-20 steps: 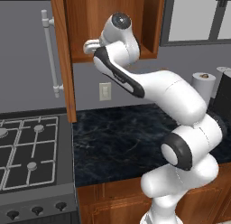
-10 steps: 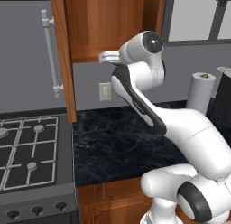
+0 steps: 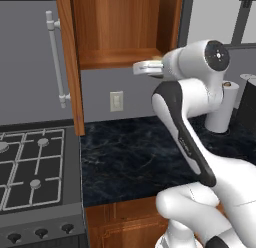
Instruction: Open the cabinet. Pick the sponge and place it next to the sink. Then close the cabinet.
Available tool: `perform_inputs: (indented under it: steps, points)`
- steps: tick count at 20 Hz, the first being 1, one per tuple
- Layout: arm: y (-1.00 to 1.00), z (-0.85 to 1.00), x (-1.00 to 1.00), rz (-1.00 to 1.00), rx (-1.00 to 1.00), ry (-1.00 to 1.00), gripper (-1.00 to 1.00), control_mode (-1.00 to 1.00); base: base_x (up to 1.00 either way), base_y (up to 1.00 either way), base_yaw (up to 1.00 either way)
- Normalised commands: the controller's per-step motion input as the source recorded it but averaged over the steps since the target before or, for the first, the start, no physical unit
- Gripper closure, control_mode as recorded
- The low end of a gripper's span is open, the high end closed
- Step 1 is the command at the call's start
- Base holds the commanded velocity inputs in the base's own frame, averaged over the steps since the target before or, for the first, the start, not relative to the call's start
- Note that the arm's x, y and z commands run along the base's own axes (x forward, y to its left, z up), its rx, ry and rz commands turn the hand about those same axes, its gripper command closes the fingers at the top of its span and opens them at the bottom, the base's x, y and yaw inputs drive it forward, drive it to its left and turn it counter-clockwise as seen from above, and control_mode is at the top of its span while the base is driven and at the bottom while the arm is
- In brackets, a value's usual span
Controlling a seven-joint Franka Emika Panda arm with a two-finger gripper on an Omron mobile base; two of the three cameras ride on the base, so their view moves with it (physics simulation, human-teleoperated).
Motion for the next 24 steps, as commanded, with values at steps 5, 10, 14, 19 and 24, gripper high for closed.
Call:
perform_inputs:
  steps: [5, 10, 14, 19, 24]
  points:
    - [-0.34, 0.27, -0.85, 0.00, 0.00, 0.02, 1.00, -1.00, 0.00, 0.00, 0.00]
    - [-0.34, 0.02, -0.61, 0.00, 0.00, 0.08, 1.00, -1.00, 0.00, 0.00, 0.00]
    - [-0.28, -0.02, -0.43, 0.00, 0.00, 0.11, 1.00, -1.00, 0.00, 0.00, 0.00]
    - [-0.17, -0.05, -0.37, 0.00, 0.00, 0.11, 1.00, -1.00, 0.00, 0.00, 0.00]
    - [-0.13, -0.18, -0.38, 0.00, 0.00, 0.13, 1.00, -1.00, 0.00, 0.00, 0.00]
